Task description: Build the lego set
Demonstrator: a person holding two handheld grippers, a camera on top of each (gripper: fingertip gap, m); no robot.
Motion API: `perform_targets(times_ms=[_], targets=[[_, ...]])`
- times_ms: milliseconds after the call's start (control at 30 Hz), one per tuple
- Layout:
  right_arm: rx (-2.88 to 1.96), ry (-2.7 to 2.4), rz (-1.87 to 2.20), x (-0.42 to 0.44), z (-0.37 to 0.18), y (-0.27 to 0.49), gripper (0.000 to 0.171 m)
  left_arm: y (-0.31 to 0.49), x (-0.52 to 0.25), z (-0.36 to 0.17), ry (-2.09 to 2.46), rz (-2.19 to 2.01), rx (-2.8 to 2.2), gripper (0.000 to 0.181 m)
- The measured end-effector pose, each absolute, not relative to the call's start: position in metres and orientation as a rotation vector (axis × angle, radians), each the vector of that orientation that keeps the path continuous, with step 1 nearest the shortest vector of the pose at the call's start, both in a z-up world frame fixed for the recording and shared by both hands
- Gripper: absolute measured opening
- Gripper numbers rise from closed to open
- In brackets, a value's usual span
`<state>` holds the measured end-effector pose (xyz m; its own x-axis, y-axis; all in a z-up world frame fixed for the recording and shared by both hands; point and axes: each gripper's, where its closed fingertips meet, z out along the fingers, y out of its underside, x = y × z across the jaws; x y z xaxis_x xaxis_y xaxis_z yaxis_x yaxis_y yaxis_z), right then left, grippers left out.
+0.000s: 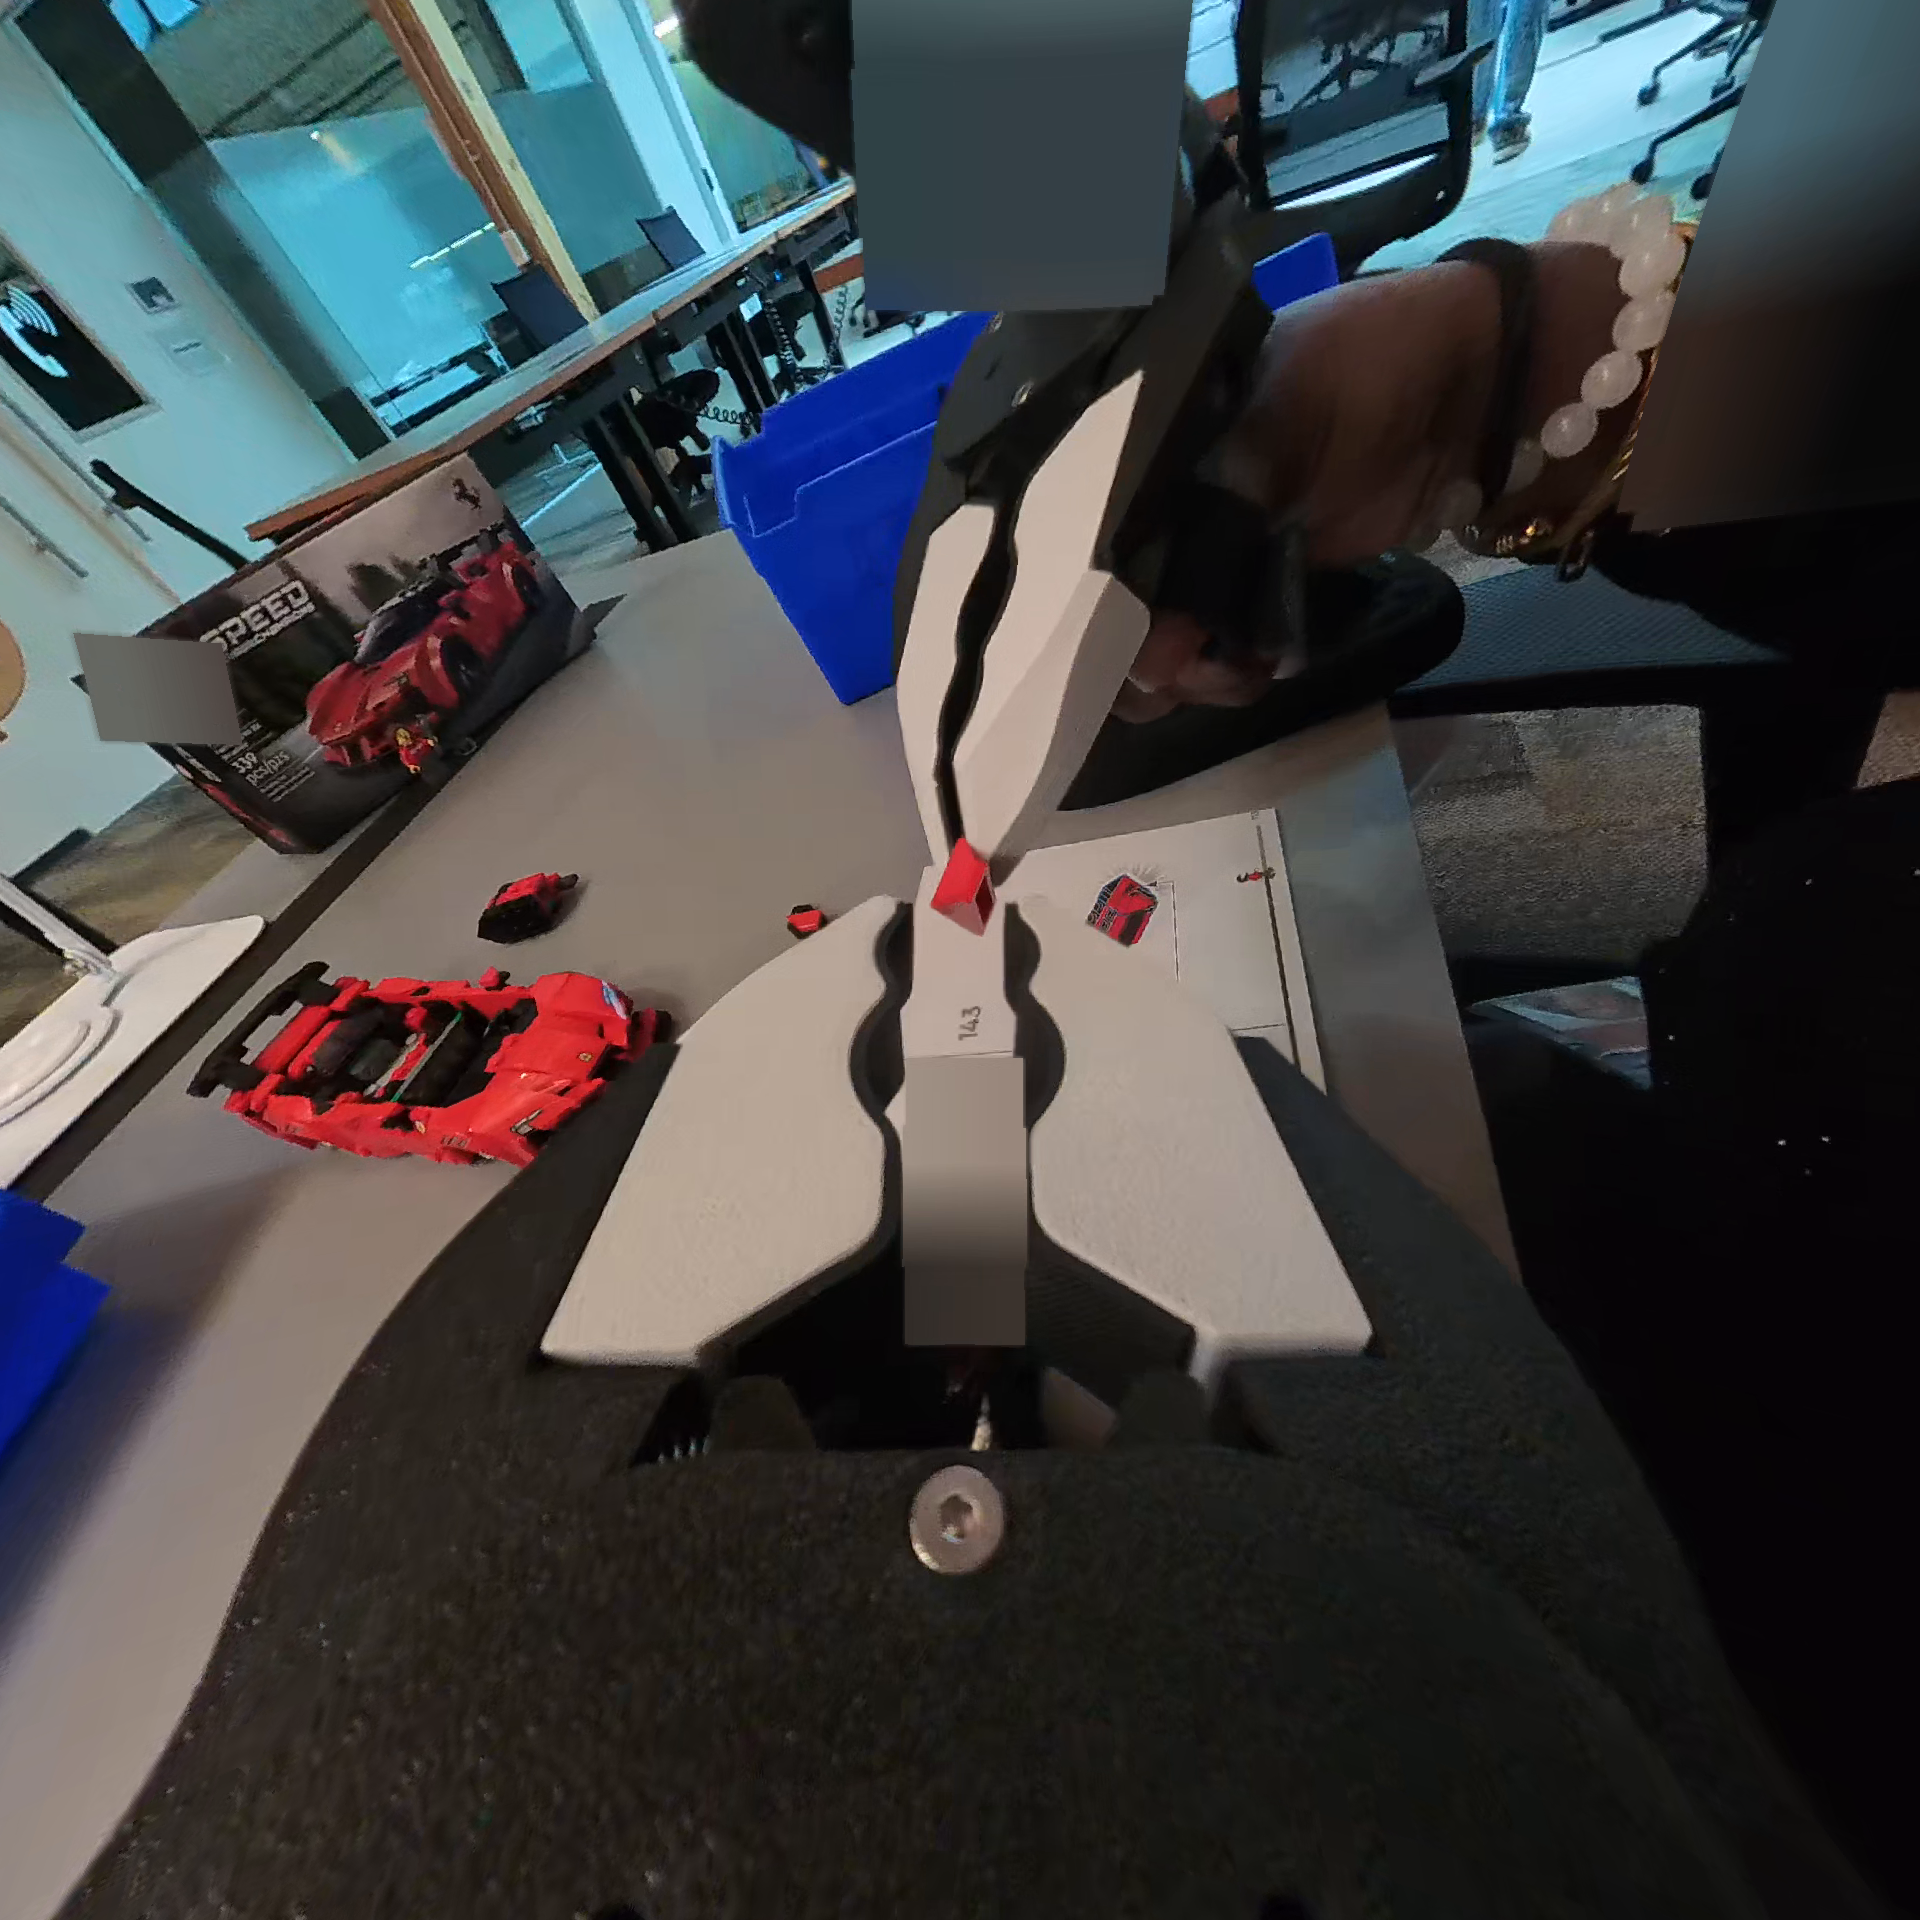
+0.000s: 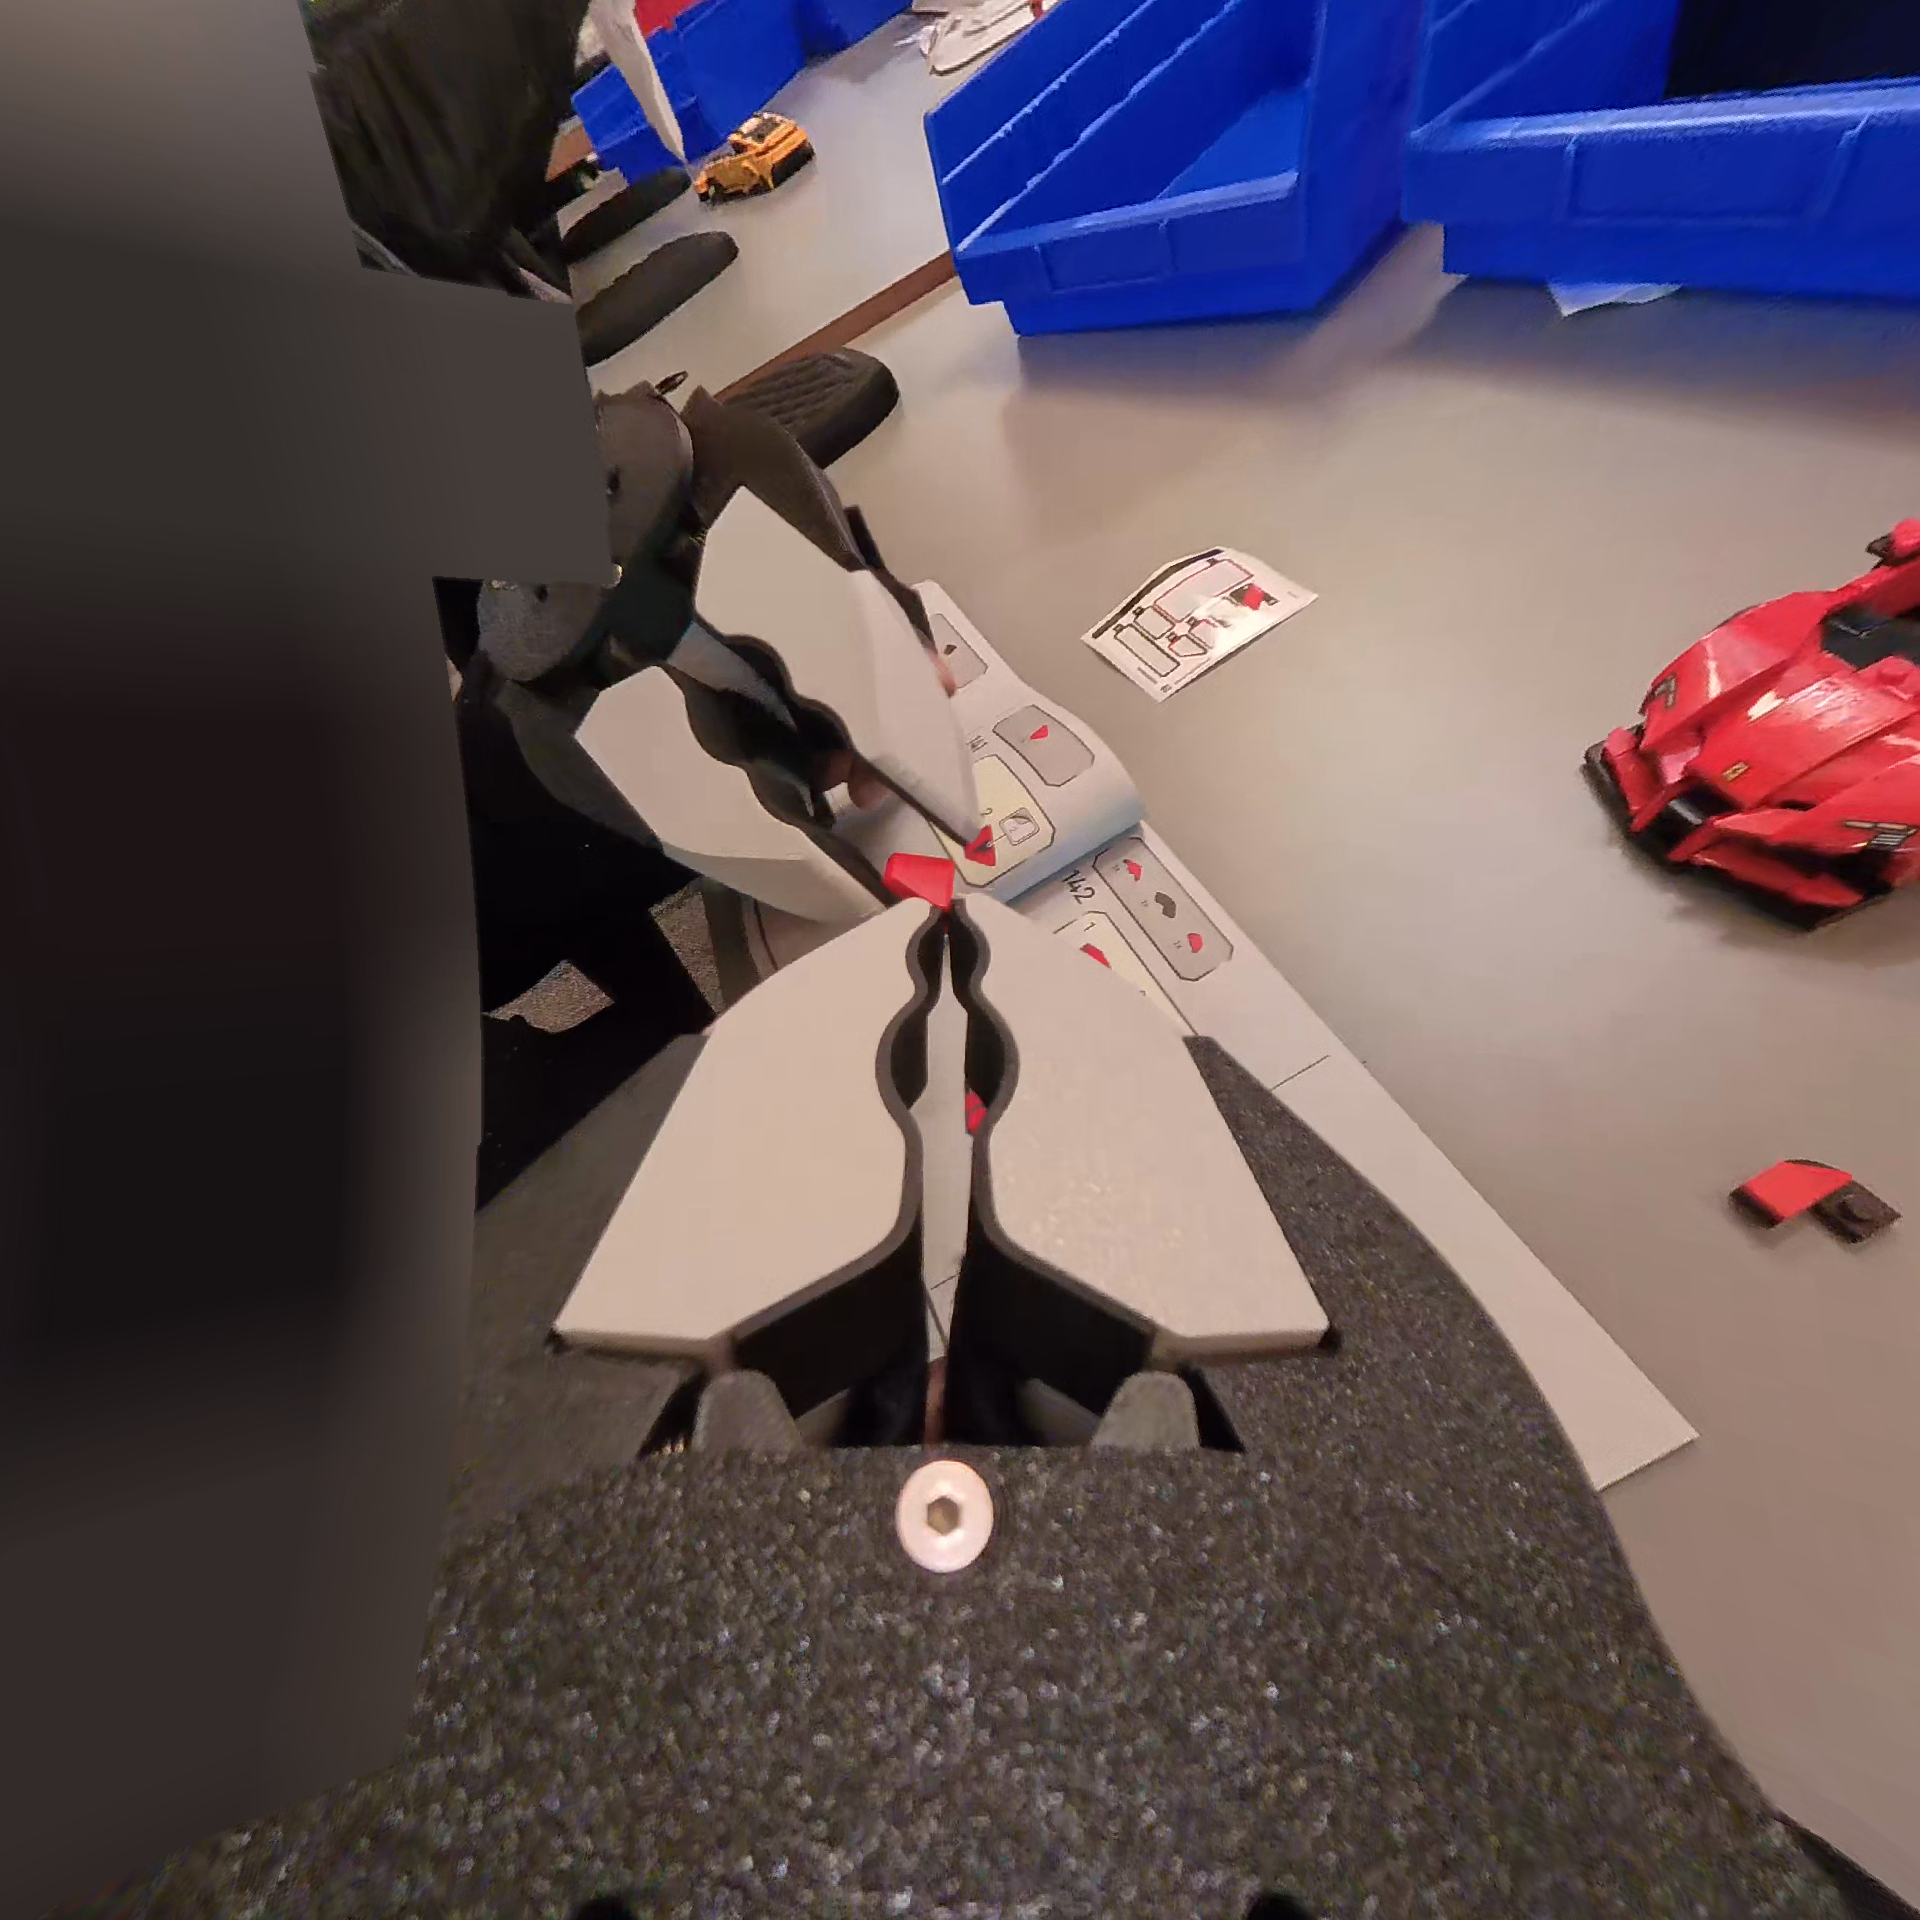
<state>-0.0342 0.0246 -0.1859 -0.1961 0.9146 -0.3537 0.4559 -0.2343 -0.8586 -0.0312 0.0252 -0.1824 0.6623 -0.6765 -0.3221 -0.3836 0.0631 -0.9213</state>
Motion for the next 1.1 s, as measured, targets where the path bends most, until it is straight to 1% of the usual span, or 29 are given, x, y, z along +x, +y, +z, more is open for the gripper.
perform_targets(times_ms=[100,200,367,467,533,567,633,733,767,833,967,1033,1100], targets=[[-1.643,-1.605,1.433,-0.033,-0.186,0.022,0.001,0.025,-0.028,-0.182,0.919,-0.281,-1.547,0.01],[-1.629,-1.639,1.426,-0.033,-0.185,0.02,0.001,0.024,-0.028,-0.181,0.906,-0.32,-1.544,0.009],[-1.474,-1.717,1.388,-0.032,-0.169,0.015,0.004,0.019,-0.03,-0.165,0.772,-0.598,-1.505,0.009],[-1.477,-1.79,1.212,-0.018,-0.182,0.026,0.02,0.022,-0.041,-0.156,0.668,-0.685,-1.495,0.008],[-1.562,-1.904,1.041,-0.002,-0.21,0.031,0.029,0.024,-0.05,-0.157,0.619,-0.694,-1.528,0.009],[-1.616,-1.954,0.987,0.004,-0.226,0.031,0.037,0.026,-0.054,-0.159,0.604,-0.679,-1.556,0.009],[-1.692,-2.065,0.984,0.009,-0.25,0.02,0.056,0.028,-0.063,-0.165,0.586,-0.636,-1.609,0.009],[-1.721,-2.037,1.13,-0.004,-0.259,0.017,0.073,0.03,-0.07,-0.167,0.547,-0.61,-1.651,0.009],[-1.72,-2.002,1.18,-0.009,-0.257,0.02,0.076,0.03,-0.071,-0.166,0.528,-0.609,-1.652,0.009],[-1.69,-1.928,1.263,-0.019,-0.253,0.026,0.078,0.03,-0.073,-0.164,0.492,-0.61,-1.648,0.008],[-1.692,-1.969,1.314,-0.023,-0.259,0.019,0.079,0.031,-0.077,-0.163,0.444,-0.603,-1.656,0.008],[-1.669,-1.997,1.338,-0.022,-0.259,0.015,0.074,0.033,-0.078,-0.164,0.423,-0.599,-1.659,0.009],[-1.664,-2.017,1.381,-0.019,-0.257,0.011,0.062,0.034,-0.08,-0.165,0.405,-0.591,-1.663,0.009]])
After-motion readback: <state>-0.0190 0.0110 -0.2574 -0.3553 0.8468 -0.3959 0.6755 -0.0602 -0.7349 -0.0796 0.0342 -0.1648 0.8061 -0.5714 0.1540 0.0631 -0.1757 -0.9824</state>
